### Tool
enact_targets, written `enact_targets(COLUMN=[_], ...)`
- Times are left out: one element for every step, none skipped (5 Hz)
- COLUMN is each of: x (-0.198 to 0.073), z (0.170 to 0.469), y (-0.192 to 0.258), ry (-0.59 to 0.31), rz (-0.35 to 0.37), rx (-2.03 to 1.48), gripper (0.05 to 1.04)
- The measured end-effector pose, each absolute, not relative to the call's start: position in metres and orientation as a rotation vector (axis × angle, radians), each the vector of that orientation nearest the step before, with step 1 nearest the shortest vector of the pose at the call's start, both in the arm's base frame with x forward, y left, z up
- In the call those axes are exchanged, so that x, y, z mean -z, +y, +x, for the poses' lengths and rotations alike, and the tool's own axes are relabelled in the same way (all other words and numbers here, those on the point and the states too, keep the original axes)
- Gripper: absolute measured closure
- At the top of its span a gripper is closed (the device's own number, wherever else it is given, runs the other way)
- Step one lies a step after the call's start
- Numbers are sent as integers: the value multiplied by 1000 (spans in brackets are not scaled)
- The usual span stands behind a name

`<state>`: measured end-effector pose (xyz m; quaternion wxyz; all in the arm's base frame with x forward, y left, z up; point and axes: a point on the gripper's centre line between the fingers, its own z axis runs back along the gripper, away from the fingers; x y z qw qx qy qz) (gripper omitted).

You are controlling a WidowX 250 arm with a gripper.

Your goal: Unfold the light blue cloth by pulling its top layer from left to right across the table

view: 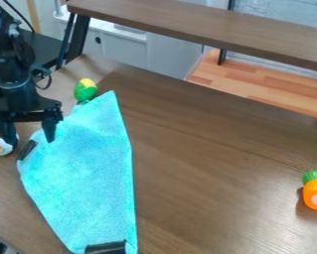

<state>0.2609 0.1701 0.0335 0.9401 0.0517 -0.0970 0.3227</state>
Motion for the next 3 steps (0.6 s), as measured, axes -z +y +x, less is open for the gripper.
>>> enact_targets(x=[-26, -23, -23], z=[259, 256, 254], y=[168, 168, 174], ry=[-172, -169, -182], rz=[99, 95, 95], rx=[-658, -648, -656], gripper=[83, 83, 83])
